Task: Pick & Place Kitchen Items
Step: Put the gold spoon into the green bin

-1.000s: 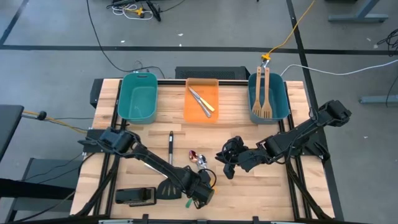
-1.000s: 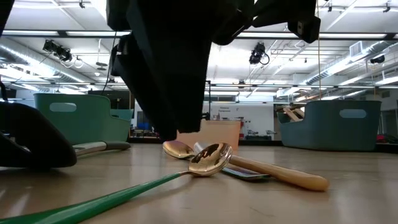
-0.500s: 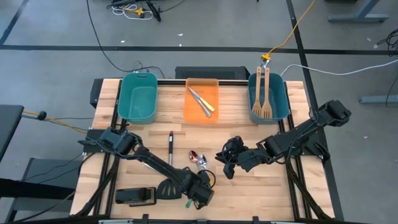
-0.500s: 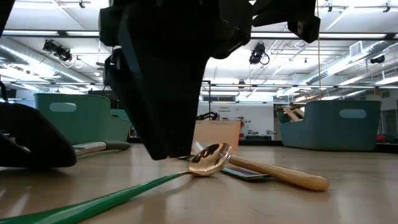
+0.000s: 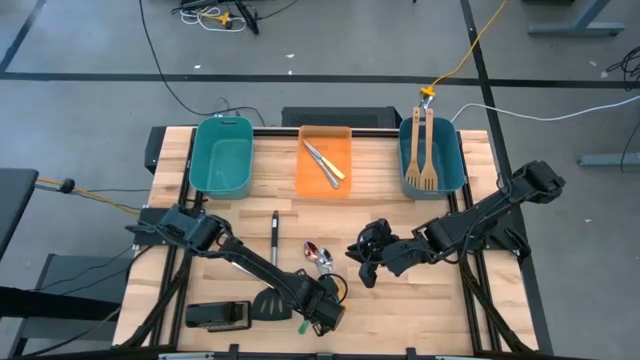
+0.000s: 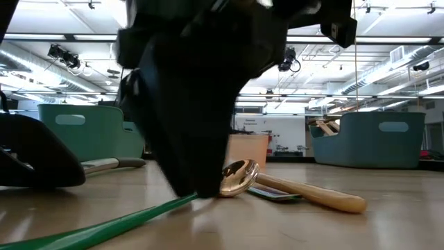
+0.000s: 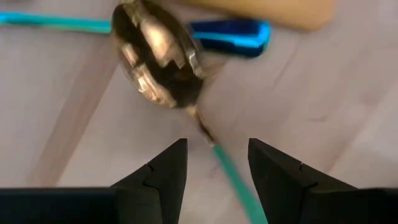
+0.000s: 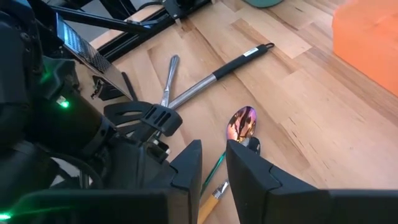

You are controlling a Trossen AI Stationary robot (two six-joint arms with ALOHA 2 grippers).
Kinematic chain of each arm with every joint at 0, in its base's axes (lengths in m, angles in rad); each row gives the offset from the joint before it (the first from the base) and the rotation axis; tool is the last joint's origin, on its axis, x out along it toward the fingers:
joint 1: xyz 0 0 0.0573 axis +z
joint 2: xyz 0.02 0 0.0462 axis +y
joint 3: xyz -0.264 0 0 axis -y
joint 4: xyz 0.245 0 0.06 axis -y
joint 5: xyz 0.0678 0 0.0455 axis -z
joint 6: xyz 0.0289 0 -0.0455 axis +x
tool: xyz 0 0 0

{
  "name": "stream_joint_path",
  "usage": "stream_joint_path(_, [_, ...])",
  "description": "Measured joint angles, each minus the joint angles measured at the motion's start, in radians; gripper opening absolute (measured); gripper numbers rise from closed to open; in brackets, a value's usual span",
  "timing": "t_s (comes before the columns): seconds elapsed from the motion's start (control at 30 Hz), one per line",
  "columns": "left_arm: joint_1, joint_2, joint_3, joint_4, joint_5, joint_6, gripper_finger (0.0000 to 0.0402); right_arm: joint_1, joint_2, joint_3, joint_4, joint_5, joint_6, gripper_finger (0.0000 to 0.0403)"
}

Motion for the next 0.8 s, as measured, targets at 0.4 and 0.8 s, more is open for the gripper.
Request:
stream_joint_path(0.4, [0.009, 0.017, 0.003, -0.002, 0.016, 0.022, 0.0177, 0.000, 0.000, 0.000, 0.003, 0.000, 0.000, 0.0084])
stream_joint_path(0.8, [0.022, 0.019, 0.002, 0.001, 0.001, -0.022, 0.0177, 0.000, 0.000, 0.000, 0.003, 0.000, 0.000, 0.0084])
